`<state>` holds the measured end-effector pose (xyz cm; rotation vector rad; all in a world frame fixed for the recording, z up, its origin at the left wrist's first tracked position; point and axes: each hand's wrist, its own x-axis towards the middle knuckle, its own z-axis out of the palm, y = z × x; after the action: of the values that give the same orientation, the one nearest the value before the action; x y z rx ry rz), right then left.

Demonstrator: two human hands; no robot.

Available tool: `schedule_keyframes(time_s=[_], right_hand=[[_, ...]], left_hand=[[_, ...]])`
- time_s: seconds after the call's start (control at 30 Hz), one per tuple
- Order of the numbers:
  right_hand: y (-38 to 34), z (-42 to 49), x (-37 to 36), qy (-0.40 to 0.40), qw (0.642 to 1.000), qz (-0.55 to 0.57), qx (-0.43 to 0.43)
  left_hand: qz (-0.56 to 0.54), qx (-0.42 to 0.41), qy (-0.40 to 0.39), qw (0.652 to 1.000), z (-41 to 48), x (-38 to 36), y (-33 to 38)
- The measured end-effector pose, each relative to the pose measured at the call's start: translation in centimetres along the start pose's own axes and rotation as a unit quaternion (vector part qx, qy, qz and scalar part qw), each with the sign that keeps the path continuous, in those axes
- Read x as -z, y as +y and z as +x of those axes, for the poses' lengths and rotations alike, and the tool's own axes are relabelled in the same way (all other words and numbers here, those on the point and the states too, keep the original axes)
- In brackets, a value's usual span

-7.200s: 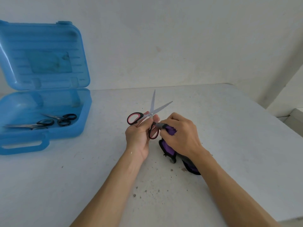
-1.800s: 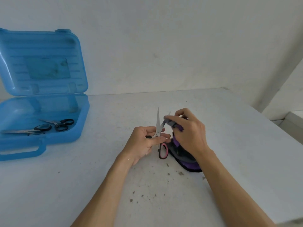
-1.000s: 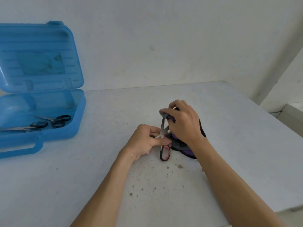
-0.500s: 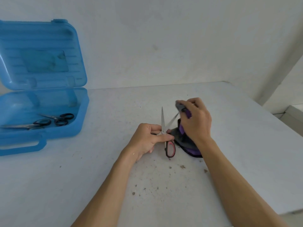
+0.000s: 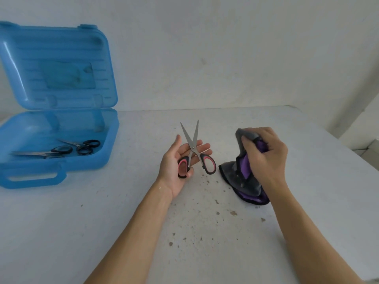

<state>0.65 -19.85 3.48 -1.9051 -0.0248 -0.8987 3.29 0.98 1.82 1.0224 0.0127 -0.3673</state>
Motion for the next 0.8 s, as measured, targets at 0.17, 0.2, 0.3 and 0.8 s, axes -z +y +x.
schedule_keyframes(time_s=[0.17,0.2,0.3,0.8], right_hand=[[0.4,-2.0,-2.6,-0.154,0.962,-0.075,0.215],[0.7,-2.3,-3.1,-0.178,0.950,-0.100,0.236],[1.3,-2.2,-3.6,-0.168,0.941,-0.142,0.255],[1.2,-1.8,-2.6,-0.116,0.958,-0.126,0.229]], left_hand=[[0.077,-0.040,0.041,0.995,0.0,-0.2,-0.4],[0.094,-0.051,0.045,0.993,-0.1,-0.2,-0.5],[0.126,-0.083,0.048,0.987,-0.2,-0.2,-0.7],[0.155,-0.094,0.022,0.983,-0.3,-1.1,-1.0]])
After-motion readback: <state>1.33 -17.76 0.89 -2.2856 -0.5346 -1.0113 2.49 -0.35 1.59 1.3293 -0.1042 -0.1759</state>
